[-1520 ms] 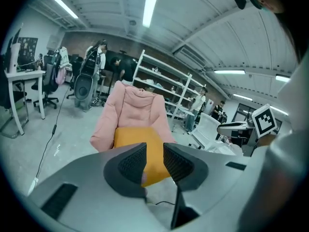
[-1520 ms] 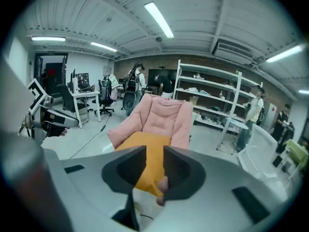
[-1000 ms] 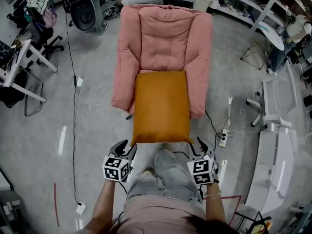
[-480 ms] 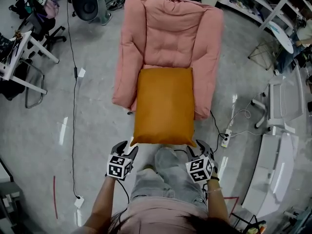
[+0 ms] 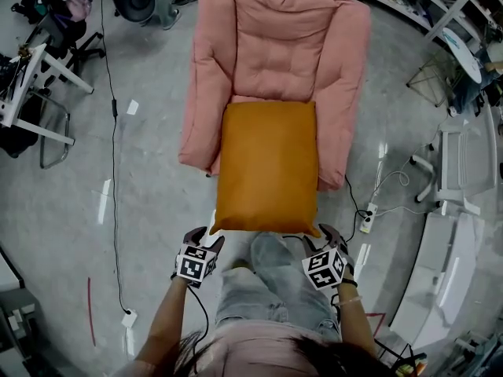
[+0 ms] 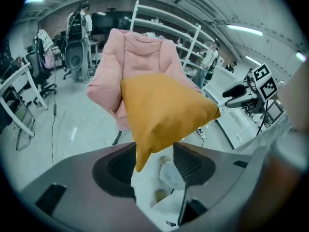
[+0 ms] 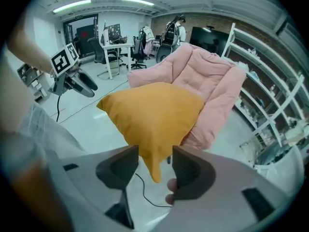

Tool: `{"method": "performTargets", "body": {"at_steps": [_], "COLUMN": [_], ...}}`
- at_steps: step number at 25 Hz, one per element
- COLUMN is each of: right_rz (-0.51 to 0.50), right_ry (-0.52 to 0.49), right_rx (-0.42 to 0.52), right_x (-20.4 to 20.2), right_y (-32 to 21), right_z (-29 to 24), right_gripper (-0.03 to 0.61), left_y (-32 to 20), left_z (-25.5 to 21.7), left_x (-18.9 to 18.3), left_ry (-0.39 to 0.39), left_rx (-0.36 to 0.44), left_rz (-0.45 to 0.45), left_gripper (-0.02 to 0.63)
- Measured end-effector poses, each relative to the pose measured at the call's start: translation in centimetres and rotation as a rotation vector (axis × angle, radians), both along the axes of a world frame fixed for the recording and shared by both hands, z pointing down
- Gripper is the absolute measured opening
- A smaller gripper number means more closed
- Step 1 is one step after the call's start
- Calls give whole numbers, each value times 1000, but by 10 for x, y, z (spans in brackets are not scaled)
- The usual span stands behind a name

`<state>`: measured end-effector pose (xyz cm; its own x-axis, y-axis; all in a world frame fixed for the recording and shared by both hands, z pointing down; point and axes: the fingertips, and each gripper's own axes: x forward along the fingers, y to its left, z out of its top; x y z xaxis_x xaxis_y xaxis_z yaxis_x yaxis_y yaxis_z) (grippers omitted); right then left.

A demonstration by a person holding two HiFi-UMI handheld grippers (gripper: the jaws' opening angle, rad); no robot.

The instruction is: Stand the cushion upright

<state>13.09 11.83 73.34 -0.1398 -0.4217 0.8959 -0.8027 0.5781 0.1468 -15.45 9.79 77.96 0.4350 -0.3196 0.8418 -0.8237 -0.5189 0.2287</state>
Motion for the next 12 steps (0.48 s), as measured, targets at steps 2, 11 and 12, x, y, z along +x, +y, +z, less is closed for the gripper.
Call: {"method": "performTargets", "body": {"at_steps": [2,11,12], "right_rz": [-12,-33,-36], "right_ry": [3,11,12], "right_rx": [-22,-107,-115], "right_x": [3,11,12], "right_y": [2,15,16], "right_z": [8,42,46], "right_gripper": [216,218,219], "left_y": [1,-2,-1], "left_z": [9,45,49], "left_x": [0,-6,-5], "left_ry": [-25,-107,-113], "left_rx": [-11,-9,-16], "left_rz": [14,23,27], "left_gripper": [225,225,225]}}
